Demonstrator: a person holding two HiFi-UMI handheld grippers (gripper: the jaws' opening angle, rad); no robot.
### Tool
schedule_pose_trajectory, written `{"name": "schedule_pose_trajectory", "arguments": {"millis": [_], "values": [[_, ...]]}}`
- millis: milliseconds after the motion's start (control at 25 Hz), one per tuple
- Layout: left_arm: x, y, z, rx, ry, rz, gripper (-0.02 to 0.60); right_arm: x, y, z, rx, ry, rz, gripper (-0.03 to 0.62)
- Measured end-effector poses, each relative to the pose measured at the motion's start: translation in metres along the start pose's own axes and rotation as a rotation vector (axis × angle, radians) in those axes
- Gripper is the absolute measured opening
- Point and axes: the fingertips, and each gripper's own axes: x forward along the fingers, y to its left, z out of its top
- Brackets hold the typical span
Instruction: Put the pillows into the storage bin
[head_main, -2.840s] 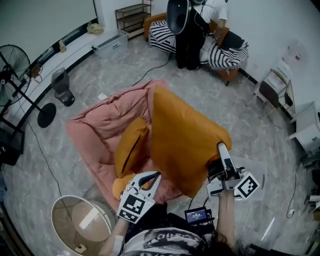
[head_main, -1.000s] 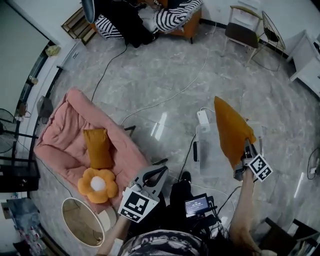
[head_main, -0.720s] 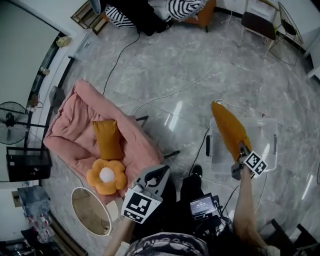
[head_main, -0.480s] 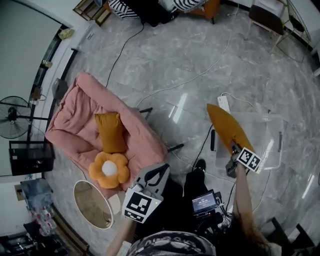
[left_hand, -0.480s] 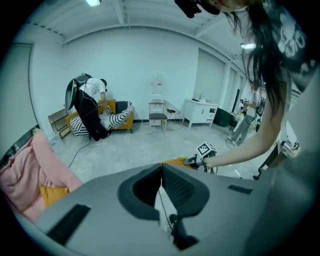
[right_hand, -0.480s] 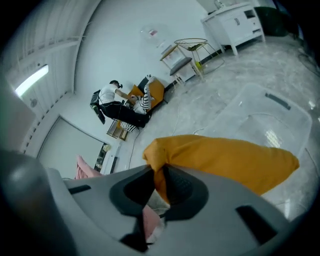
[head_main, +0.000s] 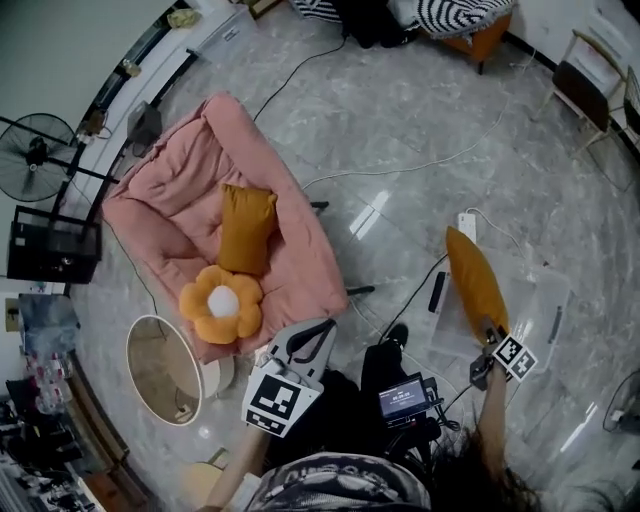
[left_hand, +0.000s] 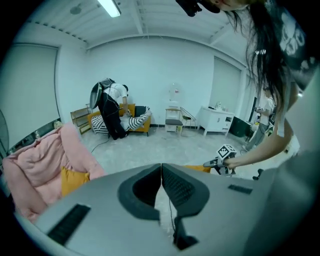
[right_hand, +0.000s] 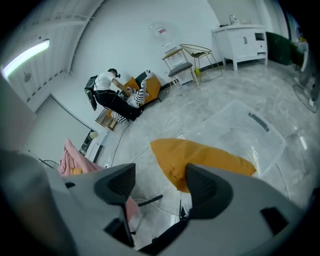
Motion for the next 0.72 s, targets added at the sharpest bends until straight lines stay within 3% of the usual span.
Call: {"name": "schedule_pose_trajectory", "arguments": {"millis": [80,160,360,720], "values": [[-0.019,0.014,-0.010,-0.019,-0.013,0.035,0.012,-0.011,0.016,-0.001,-0.041,-0.017,0.008,0.321],[-0.040,0.026,-0.022,-0.043,-0.029,0.069,0.012,-0.020,0.047,-0.001,-0.087,-0.044,0.052,0.279],[-0.098,0.054,-0.059,-0.117,-0.086,0.160,0.012,-0.035,0.173,-0.019,-0.228,-0.058,0.267,0.273],[-0.230,0.106,-0.165,-0.202,-0.129,0.277,0.012,-0.056,0.403,-0.170,-0.552,0.093,0.592,0.273]]}}
